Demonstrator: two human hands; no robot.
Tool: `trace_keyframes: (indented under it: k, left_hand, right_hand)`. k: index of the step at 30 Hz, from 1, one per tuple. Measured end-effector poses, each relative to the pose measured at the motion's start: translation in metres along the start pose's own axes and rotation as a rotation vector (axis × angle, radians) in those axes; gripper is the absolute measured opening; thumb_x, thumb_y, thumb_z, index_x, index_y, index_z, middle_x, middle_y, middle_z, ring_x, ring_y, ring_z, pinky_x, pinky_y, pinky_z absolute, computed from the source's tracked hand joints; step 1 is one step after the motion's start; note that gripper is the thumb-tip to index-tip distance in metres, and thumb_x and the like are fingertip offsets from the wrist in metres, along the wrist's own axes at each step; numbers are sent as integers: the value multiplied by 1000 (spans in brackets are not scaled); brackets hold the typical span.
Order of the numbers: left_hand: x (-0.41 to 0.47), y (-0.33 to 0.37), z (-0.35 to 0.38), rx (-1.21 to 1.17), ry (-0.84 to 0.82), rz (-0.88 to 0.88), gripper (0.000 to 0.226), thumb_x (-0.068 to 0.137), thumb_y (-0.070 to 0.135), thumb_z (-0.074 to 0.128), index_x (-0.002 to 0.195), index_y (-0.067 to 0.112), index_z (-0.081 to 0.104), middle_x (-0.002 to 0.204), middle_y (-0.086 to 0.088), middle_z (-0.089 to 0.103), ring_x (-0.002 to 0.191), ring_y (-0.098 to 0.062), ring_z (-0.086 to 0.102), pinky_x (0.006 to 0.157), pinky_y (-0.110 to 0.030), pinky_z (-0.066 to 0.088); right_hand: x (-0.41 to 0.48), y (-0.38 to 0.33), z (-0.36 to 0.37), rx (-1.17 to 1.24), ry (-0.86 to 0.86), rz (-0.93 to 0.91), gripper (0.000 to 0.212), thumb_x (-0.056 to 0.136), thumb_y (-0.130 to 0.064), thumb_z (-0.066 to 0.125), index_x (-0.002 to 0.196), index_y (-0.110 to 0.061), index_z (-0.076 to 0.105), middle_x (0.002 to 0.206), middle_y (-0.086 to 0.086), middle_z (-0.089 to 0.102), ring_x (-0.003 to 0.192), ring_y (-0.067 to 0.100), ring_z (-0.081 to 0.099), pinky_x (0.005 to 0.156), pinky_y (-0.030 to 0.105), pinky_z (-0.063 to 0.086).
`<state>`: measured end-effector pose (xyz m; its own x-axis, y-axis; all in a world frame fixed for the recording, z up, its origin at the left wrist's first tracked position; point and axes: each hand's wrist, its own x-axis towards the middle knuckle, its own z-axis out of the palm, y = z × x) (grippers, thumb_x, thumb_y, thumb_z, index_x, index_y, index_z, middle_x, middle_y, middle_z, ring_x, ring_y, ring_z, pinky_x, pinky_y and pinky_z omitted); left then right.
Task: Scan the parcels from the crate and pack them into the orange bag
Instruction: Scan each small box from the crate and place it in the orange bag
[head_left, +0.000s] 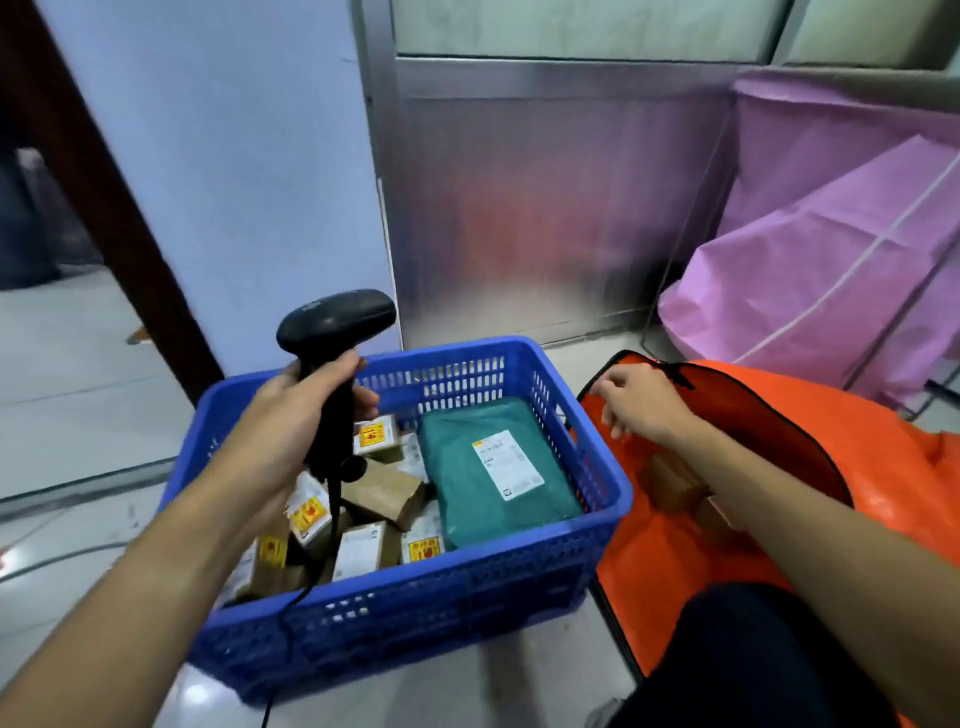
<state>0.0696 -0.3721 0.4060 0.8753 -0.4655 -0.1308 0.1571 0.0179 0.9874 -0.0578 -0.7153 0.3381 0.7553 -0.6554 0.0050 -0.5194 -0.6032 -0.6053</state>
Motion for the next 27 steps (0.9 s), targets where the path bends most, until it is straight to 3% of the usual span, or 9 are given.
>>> trace_keyframes:
  k: [3, 6, 12, 16, 18, 20, 23, 25, 27]
  left_hand:
    - [-20, -12, -50, -37, 130, 6, 26, 99, 26, 66, 115, 7, 68, 76, -9, 70, 66, -21, 66, 74, -37, 54]
    - [-24, -26, -96, -29, 208, -59, 29, 98, 25, 68, 115, 3, 68, 67, -7, 62, 54, -20, 57, 56, -30, 52]
    - [-1, -34, -133, 1, 305, -133, 27, 95, 29, 71, 106, 4, 72, 64, -5, 62, 48, -16, 56, 51, -27, 52]
    - [6, -31, -141, -12, 337, -100, 19, 95, 30, 70, 95, 11, 71, 61, -3, 62, 48, -17, 56, 51, -27, 52]
    - [11, -28, -137, 9, 334, -82, 17, 95, 29, 69, 93, 12, 69, 59, -2, 62, 48, -17, 54, 50, -27, 50]
    - [14, -29, -135, 18, 318, -85, 15, 96, 26, 68, 93, 11, 68, 57, -1, 60, 47, -15, 53, 48, -27, 48]
    - [19, -29, -133, 14, 312, -100, 15, 96, 26, 68, 94, 12, 67, 58, -1, 60, 47, -13, 53, 47, -26, 47]
    - [21, -29, -134, 10, 324, -94, 16, 96, 28, 68, 96, 12, 68, 61, -1, 61, 49, -14, 54, 48, -26, 48]
    - [21, -28, -135, 12, 324, -87, 20, 95, 29, 69, 100, 10, 70, 66, -3, 62, 53, -14, 56, 51, -27, 50]
  right_hand:
    - [-1, -47, 15, -96, -122, -85, 23, 97, -14, 49, 83, -13, 67, 63, 7, 73, 53, 22, 71, 62, 35, 57]
    - [-3, -89, 53, -270, -171, -212, 16, 97, -23, 54, 92, -15, 67, 89, 6, 73, 80, 26, 70, 81, 41, 56]
    - [-16, -150, 154, -301, -350, -288, 27, 96, -23, 58, 103, 0, 70, 103, 16, 73, 96, 34, 66, 86, 44, 55]
    - [-22, -168, 229, -281, -580, -253, 33, 102, -34, 56, 110, -5, 70, 105, 14, 73, 96, 31, 67, 86, 45, 56]
    - [-28, -177, 258, -188, -684, -193, 36, 104, -34, 56, 102, -1, 68, 98, 16, 75, 81, 28, 70, 69, 40, 60]
    - [-36, -190, 288, -127, -785, -105, 37, 105, -37, 53, 103, -2, 67, 100, 16, 74, 74, 21, 67, 57, 28, 52]
    - [-49, -213, 330, -40, -941, 11, 50, 104, -45, 52, 127, -2, 59, 113, 20, 71, 87, 24, 65, 77, 35, 55]
    - [-58, -226, 355, -15, -996, 82, 45, 102, -48, 54, 118, -6, 57, 92, 13, 68, 79, 23, 65, 78, 37, 58]
    - [-69, -233, 377, -12, -1004, 141, 35, 102, -41, 57, 90, -9, 52, 58, 5, 56, 50, 16, 54, 50, 22, 49]
